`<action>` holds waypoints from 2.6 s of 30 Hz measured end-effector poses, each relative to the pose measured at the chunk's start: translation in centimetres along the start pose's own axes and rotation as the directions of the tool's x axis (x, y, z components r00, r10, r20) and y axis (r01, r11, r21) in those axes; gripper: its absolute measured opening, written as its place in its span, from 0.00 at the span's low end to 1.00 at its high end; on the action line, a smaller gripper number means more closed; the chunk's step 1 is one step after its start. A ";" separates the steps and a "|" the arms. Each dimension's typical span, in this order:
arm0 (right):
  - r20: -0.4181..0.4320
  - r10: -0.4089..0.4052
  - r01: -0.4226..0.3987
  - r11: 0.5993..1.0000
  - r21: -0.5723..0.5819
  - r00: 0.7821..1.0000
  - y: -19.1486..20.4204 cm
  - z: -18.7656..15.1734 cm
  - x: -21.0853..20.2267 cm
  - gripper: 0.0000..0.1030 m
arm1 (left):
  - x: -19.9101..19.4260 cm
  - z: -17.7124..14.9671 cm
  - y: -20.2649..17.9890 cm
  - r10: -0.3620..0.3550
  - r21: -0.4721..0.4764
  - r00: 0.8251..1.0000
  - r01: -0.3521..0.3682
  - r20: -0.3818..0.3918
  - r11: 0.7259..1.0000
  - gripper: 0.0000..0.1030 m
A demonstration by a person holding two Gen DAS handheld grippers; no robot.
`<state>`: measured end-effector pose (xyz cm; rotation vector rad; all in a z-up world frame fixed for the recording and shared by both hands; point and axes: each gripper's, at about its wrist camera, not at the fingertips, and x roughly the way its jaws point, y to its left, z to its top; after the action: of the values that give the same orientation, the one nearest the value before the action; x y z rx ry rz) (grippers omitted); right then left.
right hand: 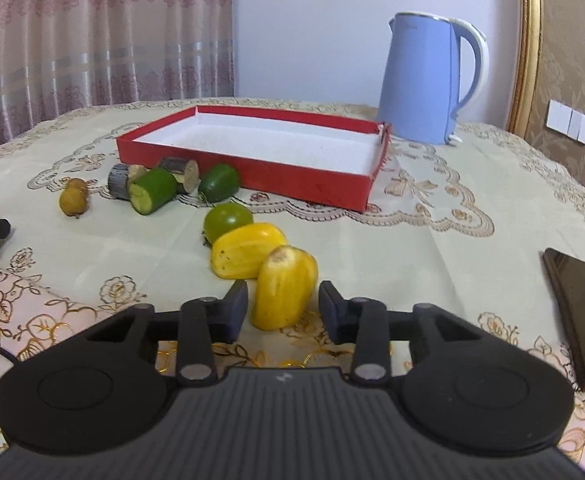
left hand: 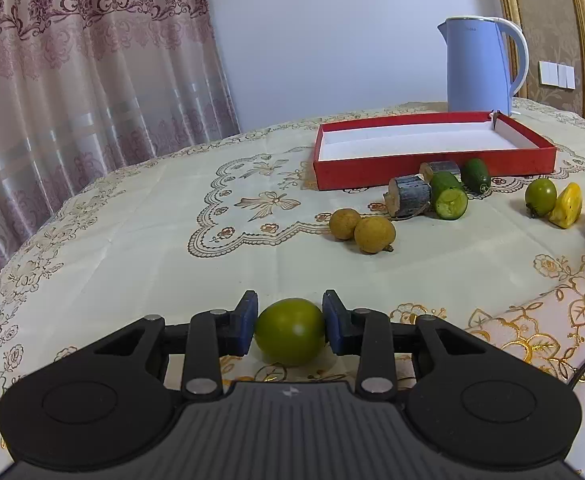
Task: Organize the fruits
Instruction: 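Close the left gripper on the green tomato while the right gripper grasps a yellow pepper, then carry the green tomato into the tray and open the left gripper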
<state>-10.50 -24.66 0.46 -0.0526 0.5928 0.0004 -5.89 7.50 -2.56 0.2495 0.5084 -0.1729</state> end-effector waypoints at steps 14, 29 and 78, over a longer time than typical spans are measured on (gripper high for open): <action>0.024 0.034 -0.035 0.999 0.035 0.999 -0.9 0.0 -0.5 0.23 | -1.8 1.3 -0.2 -0.035 -0.019 0.996 0.037 0.079 0.999 0.33; 0.118 0.073 -0.083 0.993 0.080 0.990 -2.8 0.6 -2.0 0.23 | 3.5 11.2 -5.0 -0.160 0.055 0.972 0.152 0.171 0.987 0.33; 0.175 0.182 -0.200 0.975 0.095 0.968 -3.2 3.3 -0.7 0.23 | 14.2 15.4 -4.4 -0.146 -0.049 0.965 0.139 -0.219 0.989 0.72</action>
<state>-9.22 -27.71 3.76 0.1131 0.4293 0.1576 12.39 -2.45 2.53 0.2005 0.7523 -0.2786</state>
